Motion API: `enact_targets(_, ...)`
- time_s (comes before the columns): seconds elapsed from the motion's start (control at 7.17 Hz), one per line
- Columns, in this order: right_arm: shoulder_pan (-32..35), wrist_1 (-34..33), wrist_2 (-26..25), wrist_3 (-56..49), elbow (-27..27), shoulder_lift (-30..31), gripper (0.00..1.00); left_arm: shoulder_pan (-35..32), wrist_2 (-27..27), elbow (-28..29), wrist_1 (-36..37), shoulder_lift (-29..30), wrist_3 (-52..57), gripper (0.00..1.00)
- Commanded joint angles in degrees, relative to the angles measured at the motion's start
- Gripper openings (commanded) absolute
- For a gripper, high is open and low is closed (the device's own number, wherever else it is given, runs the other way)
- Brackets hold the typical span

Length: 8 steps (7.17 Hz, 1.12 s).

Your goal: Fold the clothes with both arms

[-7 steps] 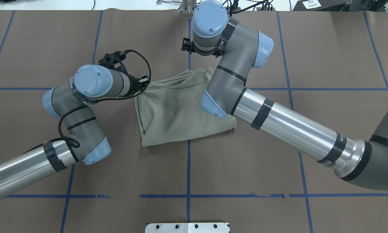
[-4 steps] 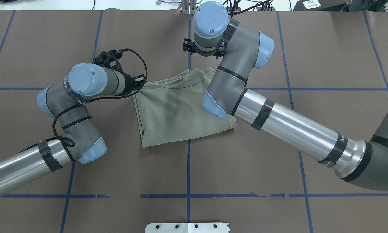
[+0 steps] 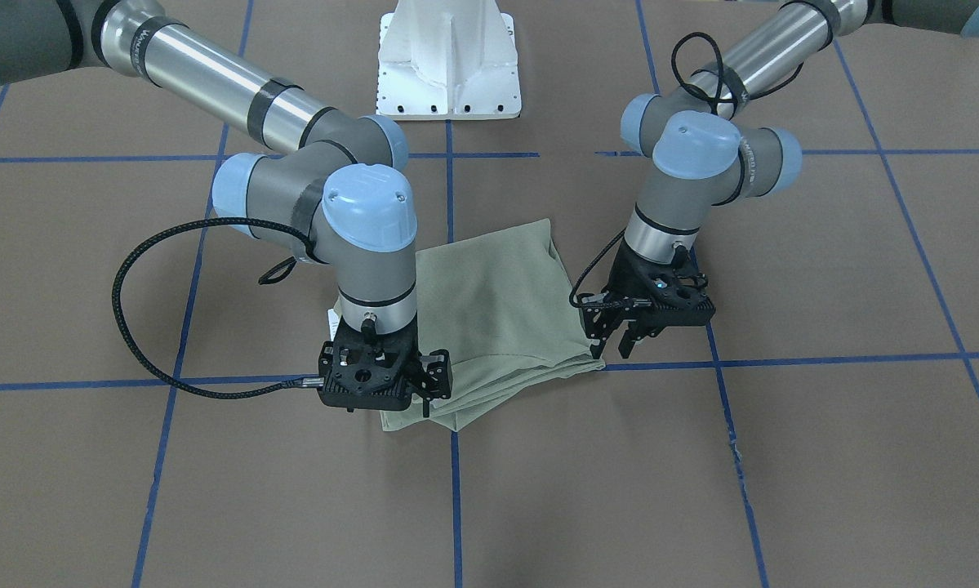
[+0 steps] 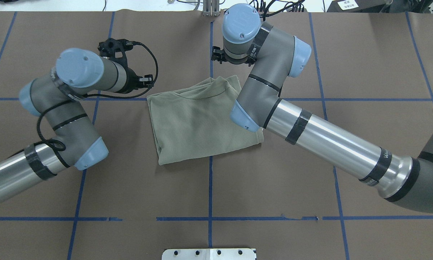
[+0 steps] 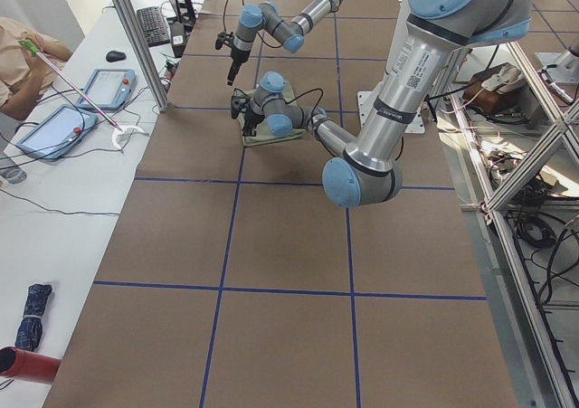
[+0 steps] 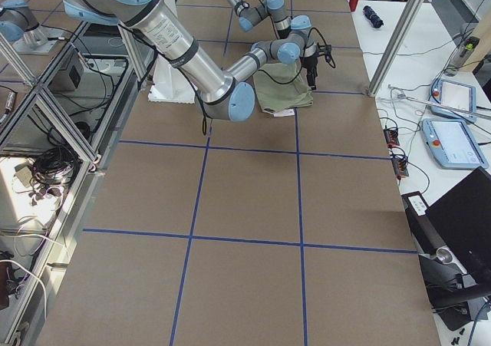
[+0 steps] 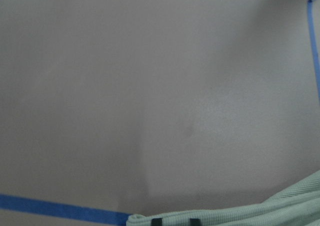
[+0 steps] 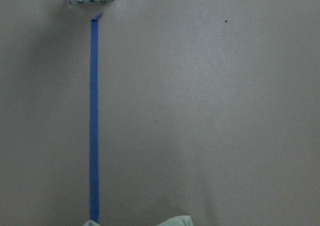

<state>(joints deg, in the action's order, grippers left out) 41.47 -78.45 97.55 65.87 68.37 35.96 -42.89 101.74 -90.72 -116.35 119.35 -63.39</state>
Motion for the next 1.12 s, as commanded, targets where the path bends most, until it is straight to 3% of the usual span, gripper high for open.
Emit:
enact_targets(0.0,6.0,-6.5,6.5,-11.2,2.6,2.3,1.00,-8.4,8.2,-12.2,11.4,-7.7,20.5,1.00)
enact_targets(0.14,12.0,-7.6,11.3,-21.1,7.3,8.1,1.00,-13.9,12.8,-13.7,12.6,-11.0,29.2,1.00)
enact_targets(0.28,19.9,-7.6,19.4,-33.0,11.3,15.4,1.00,-20.9,18.0,-13.7,12.8,-14.7,37.7,1.00)
enact_targets(0.42,27.4,-7.6,27.7,-44.7,12.0,20.9,1.00,-27.3,23.4,-13.5,12.8,-18.9,43.5,1.00)
enact_targets(0.56,33.5,-6.9,32.2,-52.8,12.0,27.6,1.00,-29.5,25.4,-13.6,12.6,-24.6,45.3,1.00)
enact_targets(0.7,34.9,-6.5,32.1,-53.9,12.1,34.1,1.00,-30.0,25.1,-11.7,12.7,-26.4,45.4,1.00)
enact_targets(0.84,36.0,-5.5,28.9,-53.7,12.0,38.0,1.00,-32.1,25.4,-11.1,12.6,-27.7,45.5,1.00)
enact_targets(0.98,38.0,1.6,28.9,-53.9,12.0,41.9,1.00,-32.9,25.9,-10.7,13.3,-28.1,45.6,1.00)
